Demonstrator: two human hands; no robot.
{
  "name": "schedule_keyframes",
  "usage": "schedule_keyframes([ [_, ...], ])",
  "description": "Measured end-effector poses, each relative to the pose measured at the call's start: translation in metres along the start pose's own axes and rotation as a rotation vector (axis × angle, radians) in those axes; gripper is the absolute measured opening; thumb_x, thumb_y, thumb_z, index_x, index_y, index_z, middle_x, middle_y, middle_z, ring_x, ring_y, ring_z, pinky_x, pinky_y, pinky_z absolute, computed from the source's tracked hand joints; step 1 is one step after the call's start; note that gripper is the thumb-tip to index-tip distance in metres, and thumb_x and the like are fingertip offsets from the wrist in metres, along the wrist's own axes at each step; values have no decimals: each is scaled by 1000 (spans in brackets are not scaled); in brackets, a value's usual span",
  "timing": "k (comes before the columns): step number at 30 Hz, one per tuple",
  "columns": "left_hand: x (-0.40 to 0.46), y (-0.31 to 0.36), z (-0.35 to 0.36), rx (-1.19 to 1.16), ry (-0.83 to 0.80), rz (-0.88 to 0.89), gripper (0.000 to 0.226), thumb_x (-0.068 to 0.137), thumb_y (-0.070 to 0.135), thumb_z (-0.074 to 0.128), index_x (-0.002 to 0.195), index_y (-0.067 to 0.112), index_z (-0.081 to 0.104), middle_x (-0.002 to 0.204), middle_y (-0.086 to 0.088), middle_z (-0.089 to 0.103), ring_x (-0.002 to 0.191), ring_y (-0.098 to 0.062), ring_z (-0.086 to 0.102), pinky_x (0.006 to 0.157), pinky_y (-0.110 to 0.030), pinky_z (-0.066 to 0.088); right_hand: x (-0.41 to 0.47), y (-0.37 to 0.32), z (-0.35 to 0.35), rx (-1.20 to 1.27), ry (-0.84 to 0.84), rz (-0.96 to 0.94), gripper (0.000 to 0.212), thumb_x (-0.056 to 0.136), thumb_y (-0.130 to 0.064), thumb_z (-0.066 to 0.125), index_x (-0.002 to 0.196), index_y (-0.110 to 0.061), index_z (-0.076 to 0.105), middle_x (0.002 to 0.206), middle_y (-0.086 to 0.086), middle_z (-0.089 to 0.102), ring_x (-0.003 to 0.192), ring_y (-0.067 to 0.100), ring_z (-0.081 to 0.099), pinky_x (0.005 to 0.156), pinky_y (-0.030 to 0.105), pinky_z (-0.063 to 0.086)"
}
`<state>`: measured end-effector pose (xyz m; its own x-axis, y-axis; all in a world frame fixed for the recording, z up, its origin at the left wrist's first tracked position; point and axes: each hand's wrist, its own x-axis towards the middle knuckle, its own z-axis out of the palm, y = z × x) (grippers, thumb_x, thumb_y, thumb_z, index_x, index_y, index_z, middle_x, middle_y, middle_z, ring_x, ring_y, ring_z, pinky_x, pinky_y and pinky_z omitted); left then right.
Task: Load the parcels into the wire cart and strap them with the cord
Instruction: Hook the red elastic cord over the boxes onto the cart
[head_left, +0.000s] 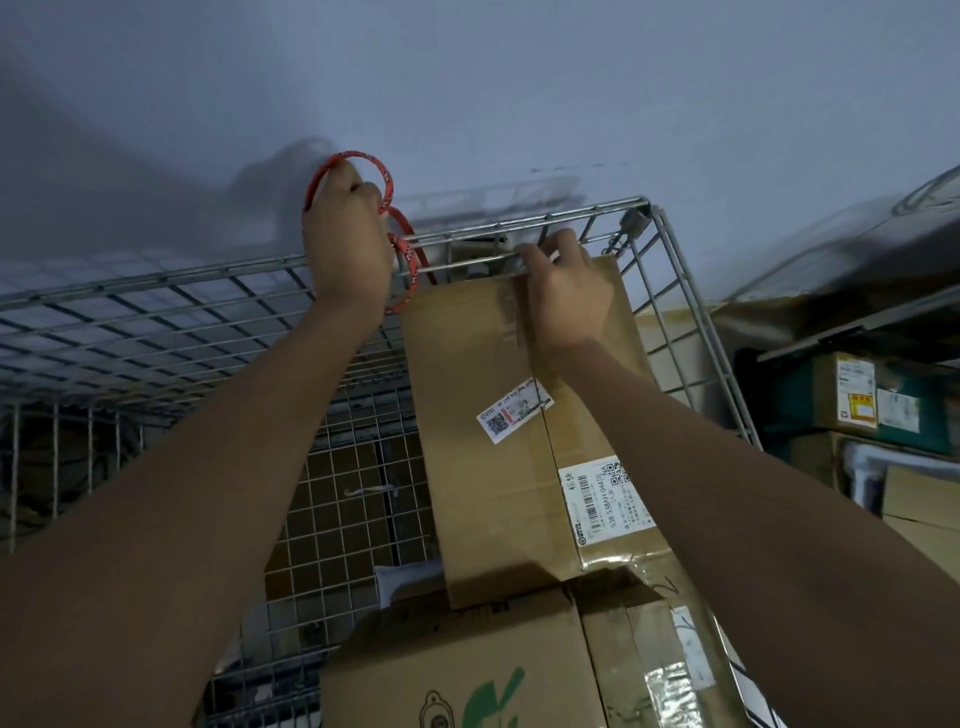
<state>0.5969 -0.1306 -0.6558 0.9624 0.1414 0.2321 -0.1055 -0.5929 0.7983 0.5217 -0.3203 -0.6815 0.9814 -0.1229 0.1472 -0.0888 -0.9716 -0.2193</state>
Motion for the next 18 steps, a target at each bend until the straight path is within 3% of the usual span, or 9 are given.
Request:
schedule_keyframes([
  [3,-1,4,-1,2,-3,-40,51,86,-6,48,64,36,30,69,20,29,71,22,42,67,3,30,-1,15,1,61,142,27,9,79,-7,65,85,-10,70,92,8,63,57,25,58,42,22,32],
  [6,-2,1,-3,30,-6,-6,50,87,-7,47,64,34,31,70,19,30,70,19,44,66,1,31,-17,20,-10,177,231,73,7,83,-14,61,86,-11,66,88,5,62,60,25,55,46,26,34],
  [8,-1,2,-7,199,-28,50,38,90,-5,48,67,25,41,76,12,39,70,6,47,67,-7,33,-36,24,-25,224,207,56,4,86,-15,58,86,-12,61,81,0,58,58,20,51,46,28,35],
  [10,-2,5,-17,374,-54,80,13,93,3,51,83,8,59,97,-6,55,86,-11,53,75,-16,35,-65,31,-40,212,141,38,7,88,-15,58,82,-12,55,74,-5,52,53,16,45,44,28,36],
  [12,-3,11,-28,356,-37,97,17,94,9,50,100,0,64,113,-16,59,101,-26,57,88,-28,44,-101,38,-55,201,37,27,9,88,-16,60,82,-13,55,71,-5,53,51,14,48,43,27,40],
  [14,-12,30,-47,246,2,65,21,97,13,48,104,3,65,108,-13,64,96,-21,61,87,-23,47,-140,44,-73,175,-132,-5,6,87,-18,61,88,-19,55,68,-8,54,51,9,52,45,26,47],
  [16,-32,48,-67,96,-36,-69,22,99,17,46,98,8,66,93,-2,67,77,-10,58,72,-14,47,-179,47,-92,122,-399,-21,10,87,-25,59,91,-29,51,67,-13,51,56,4,52,51,19,47],
  [18,-65,66,-90,-281,-168,-323,28,102,19,43,82,15,63,77,7,62,55,-4,45,51,-17,40,-219,51,-111,52,-663,19,10,88,-32,54,97,-32,51,75,-12,54,65,7,54,58,19,46],
])
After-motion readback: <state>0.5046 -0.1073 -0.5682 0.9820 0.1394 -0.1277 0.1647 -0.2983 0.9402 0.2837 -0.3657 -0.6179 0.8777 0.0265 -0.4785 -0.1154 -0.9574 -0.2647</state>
